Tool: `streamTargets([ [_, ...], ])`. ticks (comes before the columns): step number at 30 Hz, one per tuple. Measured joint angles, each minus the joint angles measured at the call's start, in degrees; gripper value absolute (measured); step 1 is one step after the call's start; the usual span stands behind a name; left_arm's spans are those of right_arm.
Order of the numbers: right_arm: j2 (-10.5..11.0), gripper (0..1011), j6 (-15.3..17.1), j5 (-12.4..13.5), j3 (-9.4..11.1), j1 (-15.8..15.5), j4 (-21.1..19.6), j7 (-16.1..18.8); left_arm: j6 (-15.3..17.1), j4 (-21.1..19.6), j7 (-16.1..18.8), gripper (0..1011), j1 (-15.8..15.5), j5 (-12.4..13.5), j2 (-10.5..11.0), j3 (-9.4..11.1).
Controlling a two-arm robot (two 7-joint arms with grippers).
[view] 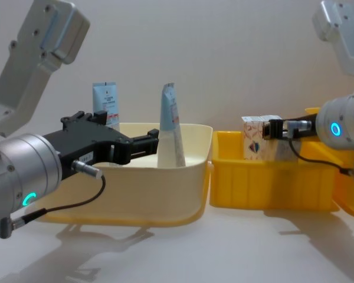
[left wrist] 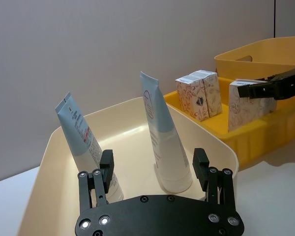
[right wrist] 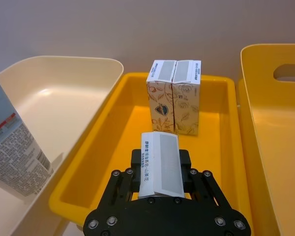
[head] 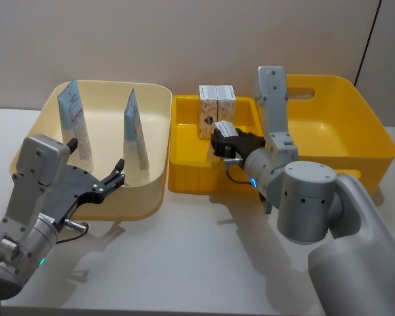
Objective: Bimanual collaborative sorting of washing and personal care products
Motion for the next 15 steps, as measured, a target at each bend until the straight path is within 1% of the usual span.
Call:
streamTargets([
  [8, -0.1, 431, -3.1, -0.2, 0.1, -0.1, -1.0, 0.8, 0.0, 0.0, 0.0, 1003, 0.0, 0.0, 0.0, 0.0],
  [15, -0.1, 431, -6.3, -0.5, 0.3, 0.4, -3.0, 1.8, 0.0, 0.0, 0.0, 1003, 0.0, 0.0, 0.0, 0.0],
])
